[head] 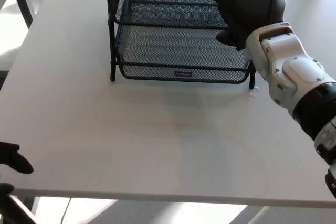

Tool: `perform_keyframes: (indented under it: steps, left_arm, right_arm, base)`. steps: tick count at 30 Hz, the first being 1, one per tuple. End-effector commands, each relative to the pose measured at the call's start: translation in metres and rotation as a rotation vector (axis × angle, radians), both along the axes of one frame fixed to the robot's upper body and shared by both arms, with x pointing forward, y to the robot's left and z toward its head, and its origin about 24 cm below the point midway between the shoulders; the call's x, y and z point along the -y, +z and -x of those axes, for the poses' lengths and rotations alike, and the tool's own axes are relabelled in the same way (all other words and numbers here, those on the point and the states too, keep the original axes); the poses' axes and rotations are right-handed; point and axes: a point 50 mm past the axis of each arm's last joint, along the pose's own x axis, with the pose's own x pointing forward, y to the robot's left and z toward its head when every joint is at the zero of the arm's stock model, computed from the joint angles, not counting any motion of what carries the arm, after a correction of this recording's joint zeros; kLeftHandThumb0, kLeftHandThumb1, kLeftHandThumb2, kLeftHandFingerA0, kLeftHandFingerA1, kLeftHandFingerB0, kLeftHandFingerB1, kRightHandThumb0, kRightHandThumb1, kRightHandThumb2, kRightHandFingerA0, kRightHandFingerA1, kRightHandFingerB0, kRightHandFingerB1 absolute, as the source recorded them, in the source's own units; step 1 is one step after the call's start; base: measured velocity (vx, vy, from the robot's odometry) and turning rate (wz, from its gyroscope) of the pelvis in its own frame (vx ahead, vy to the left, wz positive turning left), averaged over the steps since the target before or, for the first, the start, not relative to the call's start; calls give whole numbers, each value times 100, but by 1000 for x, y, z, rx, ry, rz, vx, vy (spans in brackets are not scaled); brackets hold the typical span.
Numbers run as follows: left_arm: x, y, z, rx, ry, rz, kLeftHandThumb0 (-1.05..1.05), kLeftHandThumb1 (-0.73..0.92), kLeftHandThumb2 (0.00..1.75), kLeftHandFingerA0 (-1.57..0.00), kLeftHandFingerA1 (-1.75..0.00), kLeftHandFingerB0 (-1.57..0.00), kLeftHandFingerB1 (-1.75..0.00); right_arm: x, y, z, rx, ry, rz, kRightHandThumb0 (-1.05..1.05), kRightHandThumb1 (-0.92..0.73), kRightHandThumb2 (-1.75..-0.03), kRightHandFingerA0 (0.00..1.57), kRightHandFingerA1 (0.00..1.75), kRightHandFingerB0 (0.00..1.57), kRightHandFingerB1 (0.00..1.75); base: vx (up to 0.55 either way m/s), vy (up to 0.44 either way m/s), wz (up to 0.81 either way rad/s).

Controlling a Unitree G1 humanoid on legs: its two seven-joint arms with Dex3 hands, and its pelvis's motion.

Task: The robot uses its right hand to grab the drawer kept on the middle of the desk and pull it out towards the robot

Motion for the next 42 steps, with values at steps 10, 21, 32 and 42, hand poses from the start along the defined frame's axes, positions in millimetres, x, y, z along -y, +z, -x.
perform_keyframes:
  steps: [10, 21, 32, 42]
  left_arm:
    - [0, 5, -3, -4, -32, -27, -30, 56, 57, -81, -92, -82, -63]
    - [-1, 7, -4, 5, -37, -30, -30, 55, 57, -84, -96, -83, -64]
    - [-2, 5, -2, 4, -40, -40, -29, 54, 57, -83, -92, -83, -62]
    - [-3, 4, -1, -6, -25, -35, -30, 54, 57, -82, -95, -83, -62]
  right_arm:
    - [9, -4, 1, 95, 68, 31, -46, -58, -58, 93, 157, 89, 58]
    - [12, -7, 2, 113, 79, 2, -43, -57, -57, 99, 154, 92, 59]
    - [18, -18, 18, 164, 128, -2, -44, -53, -56, 95, 155, 95, 57]
    - [30, -20, 67, 263, 245, -6, -42, -51, -60, 96, 162, 96, 63]
  base:
    - [0, 0, 0]
    - [0, 0, 0]
    - [0, 0, 0]
    - [0, 0, 0]
